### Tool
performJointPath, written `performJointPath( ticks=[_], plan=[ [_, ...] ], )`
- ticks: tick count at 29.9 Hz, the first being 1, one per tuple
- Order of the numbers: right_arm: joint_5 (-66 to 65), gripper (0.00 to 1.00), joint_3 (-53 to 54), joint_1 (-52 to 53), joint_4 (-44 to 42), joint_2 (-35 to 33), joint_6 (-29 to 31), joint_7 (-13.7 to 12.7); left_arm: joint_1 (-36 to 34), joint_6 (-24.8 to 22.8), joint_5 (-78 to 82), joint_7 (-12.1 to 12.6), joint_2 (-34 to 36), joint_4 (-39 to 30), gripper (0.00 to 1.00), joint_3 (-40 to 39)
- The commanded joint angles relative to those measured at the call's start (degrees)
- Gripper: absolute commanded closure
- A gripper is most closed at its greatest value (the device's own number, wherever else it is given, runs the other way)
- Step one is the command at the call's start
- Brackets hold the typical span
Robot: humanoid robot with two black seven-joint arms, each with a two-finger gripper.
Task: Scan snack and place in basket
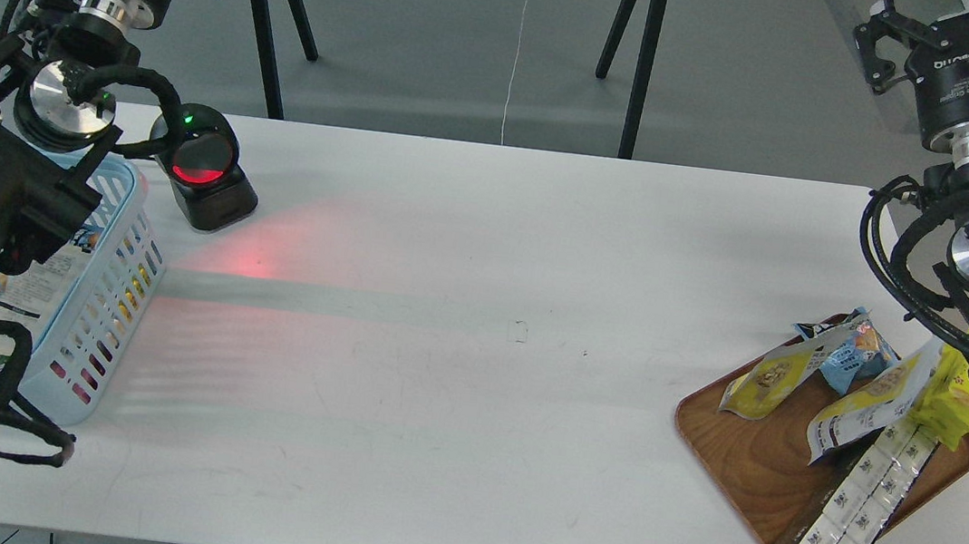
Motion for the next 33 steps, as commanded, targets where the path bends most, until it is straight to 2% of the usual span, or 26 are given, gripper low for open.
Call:
performJointPath(
  ticks=[1,7,10,16,20,26,31,33],
  plan=[
    [0.0,0.01,-0.05,0.46,0.0,0.07,0.06,0.09,-0.04,0.0,0.0,-0.19,0.41,0.0,0.0,0.09],
    [-0.09,0.01,-0.4,0.81,-0.08,-0.28,0.06,0.0,-0.3,0.0,0.0,-0.02,0.5,0.0,0.0,0.26],
    [-0.09,0.01,-2.15,2.92,0.0,-2.9,0.06,0.09,-0.3,0.0,0.0,-0.11,0.76,0.0,0.0,0.09],
    [-3.68,0.01,-17.78,16.0,0.53,-10.2,0.5,0.7,-0.3,0.0,0.0,0.16,1.38,0.0,0.0,-0.18],
    [-17.01,0.01,-26.14,24.09,1.14,-11.7,0.94,0.53,-0.22,0.0,0.0,0.25,1.46,-0.08,0.0,0.17],
    [-39.16,0.01,-27.56,27.53,6.67,-10.91,0.42,0.71,-0.04,0.0,0.17,0.16,1.55,0.35,0.0,0.26],
    [-54.73,0.01,-28.44,29.64,12.21,-9.42,0.24,2.55,-0.04,0.0,0.08,-0.11,1.55,0.36,0.0,0.17],
    [-61.41,0.01,-32.64,32.53,14.76,-9.24,0.24,2.9,0.05,0.0,0.08,-0.11,1.64,0.36,0.0,0.17]
  ],
)
